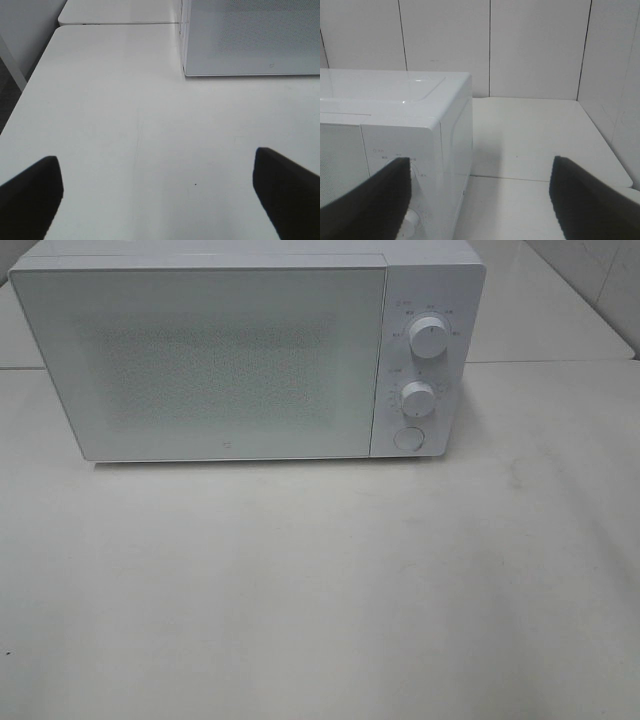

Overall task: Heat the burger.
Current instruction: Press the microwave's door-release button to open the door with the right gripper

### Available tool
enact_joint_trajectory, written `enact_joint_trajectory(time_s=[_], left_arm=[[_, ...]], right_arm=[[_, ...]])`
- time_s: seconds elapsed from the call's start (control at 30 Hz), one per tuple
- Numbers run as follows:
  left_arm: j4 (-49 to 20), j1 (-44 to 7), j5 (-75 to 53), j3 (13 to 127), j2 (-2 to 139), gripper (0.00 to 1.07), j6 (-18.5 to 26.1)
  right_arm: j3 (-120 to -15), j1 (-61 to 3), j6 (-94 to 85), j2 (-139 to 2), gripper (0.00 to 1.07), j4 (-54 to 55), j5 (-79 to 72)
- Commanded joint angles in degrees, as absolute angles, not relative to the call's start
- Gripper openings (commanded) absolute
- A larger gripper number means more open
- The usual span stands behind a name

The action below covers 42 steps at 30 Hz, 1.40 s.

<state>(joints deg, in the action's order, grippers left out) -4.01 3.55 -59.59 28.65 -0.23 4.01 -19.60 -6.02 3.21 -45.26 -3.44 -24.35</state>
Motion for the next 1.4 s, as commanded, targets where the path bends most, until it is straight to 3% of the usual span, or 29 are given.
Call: enact_joint_trajectory(time_s=[0.03,0.73,1.1,1.4], left_arm=[[-4.0,3.6,-59.5,28.5,-1.4,0.98,4.0],[-4.0,3.6,-59.5,28.5,-1.4,0.98,4.0],[-4.0,3.6,-59.5,28.5,-1.4,0.98,4.0],[-4.0,3.6,-59.5,28.5,-1.4,0.98,4.0]], right_arm=[[-19.5,-6.2,3.9,-49.8,0.75,-3.9,-32.3],[-19.5,-6.2,3.0,-72.4,0.75,-3.8,-51.1],[-19.5,-19.7,-7.6,-86.1,0.75,16.4,-58.2],[-19.5,-28.3,-7.7,-93.2,0.75,24.8,-63.7]])
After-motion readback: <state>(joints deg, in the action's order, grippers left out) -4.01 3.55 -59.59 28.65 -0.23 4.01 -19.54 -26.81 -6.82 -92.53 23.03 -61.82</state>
